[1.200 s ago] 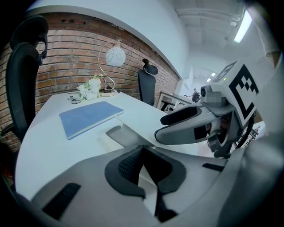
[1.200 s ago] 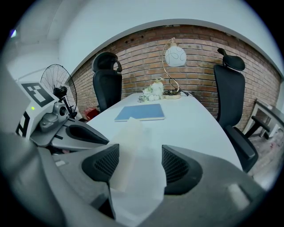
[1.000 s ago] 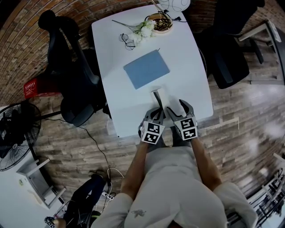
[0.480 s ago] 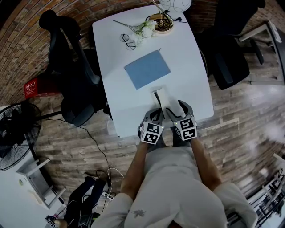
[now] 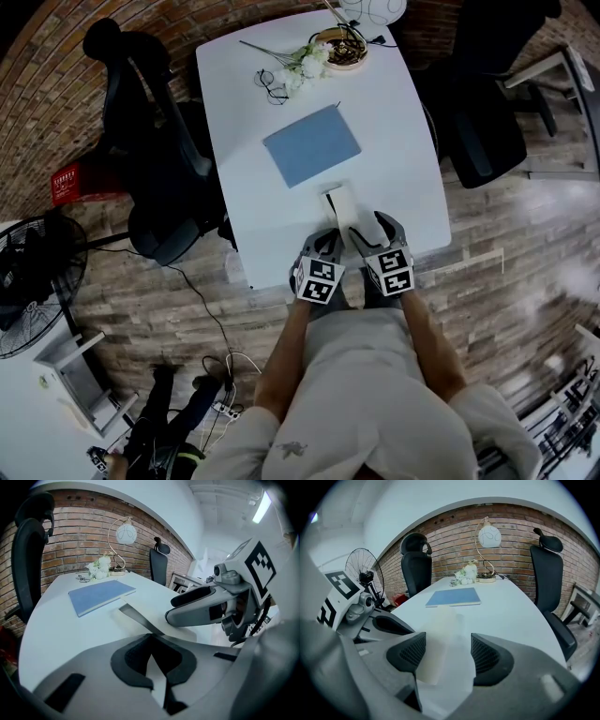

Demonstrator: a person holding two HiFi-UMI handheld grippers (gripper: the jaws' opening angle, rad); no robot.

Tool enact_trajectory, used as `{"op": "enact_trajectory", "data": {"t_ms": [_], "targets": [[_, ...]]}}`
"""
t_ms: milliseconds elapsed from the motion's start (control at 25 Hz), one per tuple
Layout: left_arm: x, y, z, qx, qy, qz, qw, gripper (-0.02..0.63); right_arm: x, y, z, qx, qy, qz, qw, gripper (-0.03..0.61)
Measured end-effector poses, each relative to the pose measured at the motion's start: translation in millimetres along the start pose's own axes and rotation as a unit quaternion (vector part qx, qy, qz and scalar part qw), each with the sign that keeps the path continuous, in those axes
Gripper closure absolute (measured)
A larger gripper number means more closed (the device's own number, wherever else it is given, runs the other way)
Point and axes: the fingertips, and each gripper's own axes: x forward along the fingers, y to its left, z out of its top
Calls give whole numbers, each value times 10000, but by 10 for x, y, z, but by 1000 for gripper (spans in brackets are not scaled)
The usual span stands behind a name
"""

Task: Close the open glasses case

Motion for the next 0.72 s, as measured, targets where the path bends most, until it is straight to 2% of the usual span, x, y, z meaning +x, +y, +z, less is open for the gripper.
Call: {"op": "enact_trajectory", "data": {"t_ms": [720], "targets": [[-10,68,-85,-46,160,96,9998,611,57,60,-26,-65,84,91,9999,276]]}}
